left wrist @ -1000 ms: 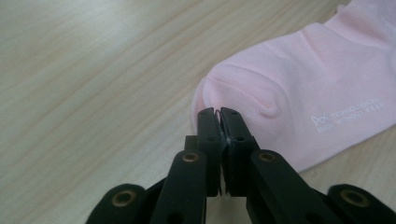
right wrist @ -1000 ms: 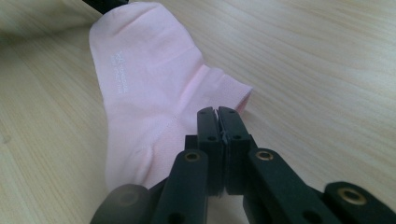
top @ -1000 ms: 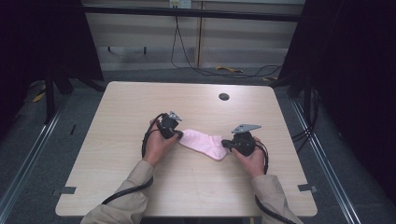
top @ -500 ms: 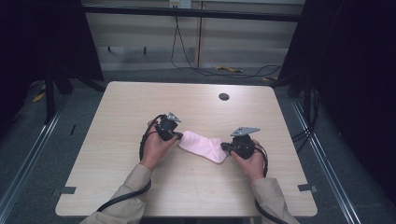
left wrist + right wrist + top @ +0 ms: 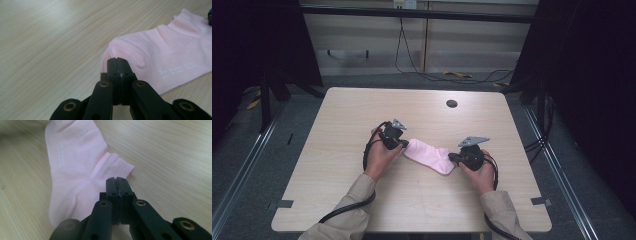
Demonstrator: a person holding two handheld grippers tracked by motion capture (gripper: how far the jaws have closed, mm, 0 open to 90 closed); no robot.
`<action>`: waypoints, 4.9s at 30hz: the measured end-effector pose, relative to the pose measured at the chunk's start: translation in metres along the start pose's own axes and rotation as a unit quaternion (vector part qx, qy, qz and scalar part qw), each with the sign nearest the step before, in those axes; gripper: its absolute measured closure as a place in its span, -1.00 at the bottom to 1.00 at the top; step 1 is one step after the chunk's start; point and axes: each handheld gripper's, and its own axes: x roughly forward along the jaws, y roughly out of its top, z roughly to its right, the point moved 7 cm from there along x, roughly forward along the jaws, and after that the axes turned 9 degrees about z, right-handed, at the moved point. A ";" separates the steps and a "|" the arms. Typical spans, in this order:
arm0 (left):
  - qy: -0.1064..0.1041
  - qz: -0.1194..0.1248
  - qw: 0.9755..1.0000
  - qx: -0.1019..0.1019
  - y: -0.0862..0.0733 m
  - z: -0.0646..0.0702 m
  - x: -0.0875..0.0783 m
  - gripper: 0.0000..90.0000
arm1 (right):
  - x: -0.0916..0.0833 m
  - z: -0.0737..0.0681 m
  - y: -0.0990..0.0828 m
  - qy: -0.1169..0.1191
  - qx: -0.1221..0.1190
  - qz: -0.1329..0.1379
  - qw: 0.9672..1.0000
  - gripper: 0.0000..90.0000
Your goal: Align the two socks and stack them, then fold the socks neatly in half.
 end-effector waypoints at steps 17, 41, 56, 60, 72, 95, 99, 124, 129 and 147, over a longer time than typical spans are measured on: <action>0.004 -0.002 1.000 0.000 0.007 -0.002 0.002 1.00 | -0.009 0.003 0.005 -0.009 0.008 0.008 1.000 0.99; 0.029 0.012 0.999 -0.010 -0.005 -0.012 0.002 0.51 | -0.016 0.002 -0.005 -0.020 0.006 0.024 0.999 0.43; 0.025 0.004 1.000 -0.009 -0.004 -0.009 0.012 0.51 | -0.024 -0.015 -0.014 -0.004 -0.009 0.027 1.000 0.23; 0.023 0.000 1.000 -0.012 -0.006 -0.009 0.015 0.52 | -0.025 -0.015 -0.012 -0.004 -0.009 0.030 1.000 0.22; 0.009 0.004 1.000 -0.024 -0.010 -0.008 0.016 0.65 | -0.024 -0.015 -0.014 -0.001 0.000 0.025 1.000 0.13; 0.012 -0.019 1.000 -0.007 -0.006 -0.001 0.017 0.97 | -0.016 -0.026 -0.009 -0.003 -0.019 0.024 1.000 0.81; 0.012 -0.016 1.000 -0.011 -0.006 -0.001 0.017 0.97 | -0.012 -0.027 -0.015 -0.006 -0.027 0.004 1.000 0.90; 0.005 -0.002 1.000 -0.006 0.013 0.006 -0.008 0.98 | -0.014 -0.036 -0.021 -0.007 -0.015 0.025 1.000 0.94; 0.003 -0.001 1.000 -0.005 0.017 0.010 -0.011 0.98 | -0.014 -0.037 -0.021 -0.011 -0.016 0.027 0.999 0.94; -0.004 -0.003 1.000 -0.002 0.021 0.017 -0.016 0.98 | -0.014 -0.037 -0.021 -0.009 -0.017 0.027 0.999 0.94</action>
